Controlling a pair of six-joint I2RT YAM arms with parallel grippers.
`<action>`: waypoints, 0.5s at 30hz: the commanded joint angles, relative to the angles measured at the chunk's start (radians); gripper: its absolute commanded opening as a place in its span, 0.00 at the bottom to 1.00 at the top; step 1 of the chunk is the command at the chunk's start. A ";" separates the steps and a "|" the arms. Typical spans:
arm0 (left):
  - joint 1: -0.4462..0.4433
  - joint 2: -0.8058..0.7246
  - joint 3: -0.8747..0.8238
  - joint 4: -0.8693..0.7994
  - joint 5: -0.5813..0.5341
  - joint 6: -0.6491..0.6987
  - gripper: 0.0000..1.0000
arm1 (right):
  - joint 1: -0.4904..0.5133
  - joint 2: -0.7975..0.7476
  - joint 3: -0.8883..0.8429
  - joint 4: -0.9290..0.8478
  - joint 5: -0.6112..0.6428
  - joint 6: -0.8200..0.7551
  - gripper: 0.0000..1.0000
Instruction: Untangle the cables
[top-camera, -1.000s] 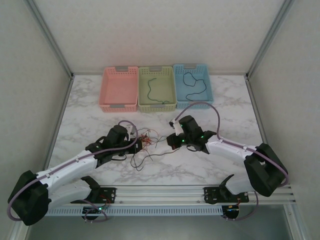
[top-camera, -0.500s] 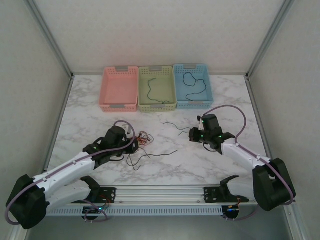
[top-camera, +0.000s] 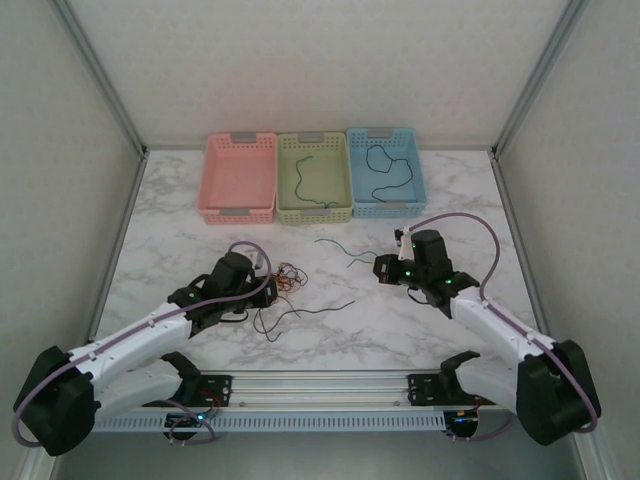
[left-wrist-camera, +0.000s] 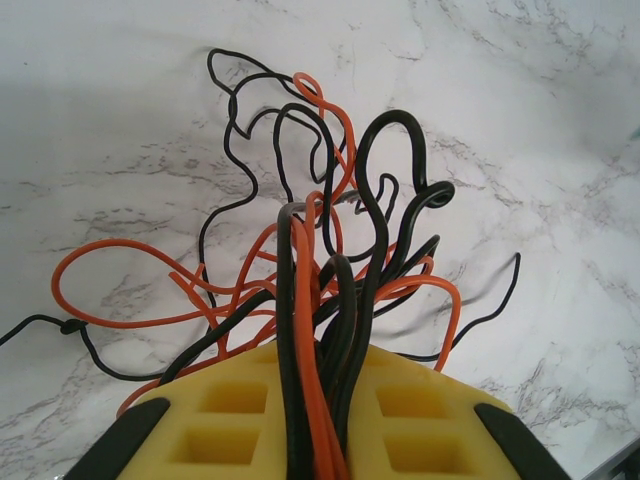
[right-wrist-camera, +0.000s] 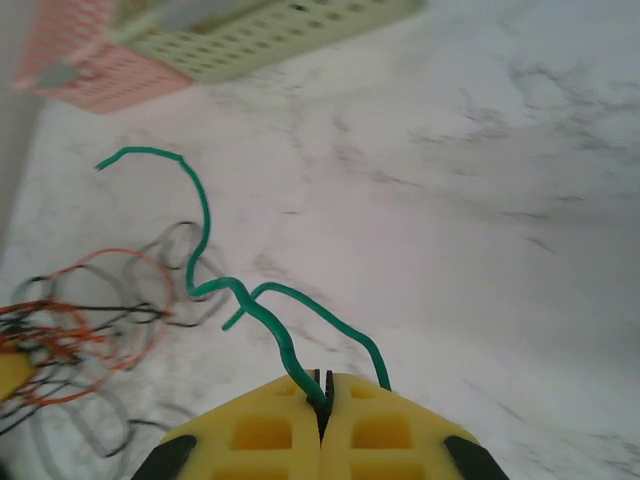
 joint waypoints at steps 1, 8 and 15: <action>0.006 0.003 -0.011 0.011 -0.008 -0.011 0.00 | -0.004 -0.123 -0.027 0.145 -0.184 0.044 0.00; 0.006 0.013 -0.016 0.024 0.004 -0.011 0.00 | -0.004 -0.219 0.011 0.146 -0.247 0.108 0.00; 0.006 0.057 -0.010 0.047 0.019 -0.011 0.00 | -0.004 -0.224 0.024 0.152 -0.259 0.145 0.00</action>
